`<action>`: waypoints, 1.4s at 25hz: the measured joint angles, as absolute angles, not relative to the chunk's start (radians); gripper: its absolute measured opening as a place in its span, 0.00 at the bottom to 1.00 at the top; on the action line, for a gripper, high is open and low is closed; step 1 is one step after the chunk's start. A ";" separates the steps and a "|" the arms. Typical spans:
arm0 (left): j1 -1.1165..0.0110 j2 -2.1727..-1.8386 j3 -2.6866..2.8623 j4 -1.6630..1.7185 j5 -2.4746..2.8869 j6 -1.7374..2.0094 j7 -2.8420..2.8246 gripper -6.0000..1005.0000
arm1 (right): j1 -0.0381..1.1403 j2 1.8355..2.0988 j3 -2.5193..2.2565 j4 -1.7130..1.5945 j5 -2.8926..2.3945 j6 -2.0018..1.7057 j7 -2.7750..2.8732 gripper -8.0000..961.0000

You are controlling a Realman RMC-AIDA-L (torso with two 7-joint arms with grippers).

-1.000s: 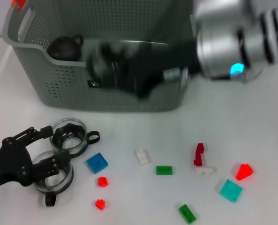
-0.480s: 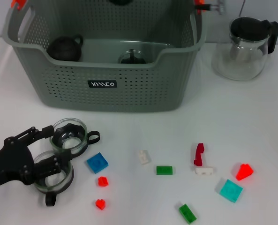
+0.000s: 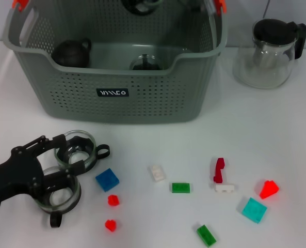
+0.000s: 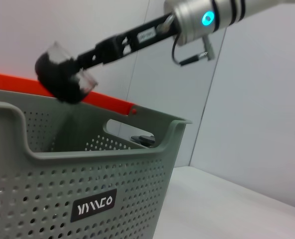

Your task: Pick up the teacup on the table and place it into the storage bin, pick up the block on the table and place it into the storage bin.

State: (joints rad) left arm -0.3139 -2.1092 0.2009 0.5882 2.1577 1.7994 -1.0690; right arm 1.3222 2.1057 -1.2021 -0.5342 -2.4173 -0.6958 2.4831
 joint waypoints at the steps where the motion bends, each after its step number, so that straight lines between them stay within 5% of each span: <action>1: -0.318 -2.109 0.201 0.586 2.159 1.797 -1.069 0.87 | 1.328 2.106 -1.203 -0.506 -2.416 -0.674 2.481 0.07; 35: -0.336 -2.109 0.210 0.564 2.163 1.756 -1.071 0.85 | 1.334 2.112 -1.334 -0.285 -2.261 -0.533 2.401 0.09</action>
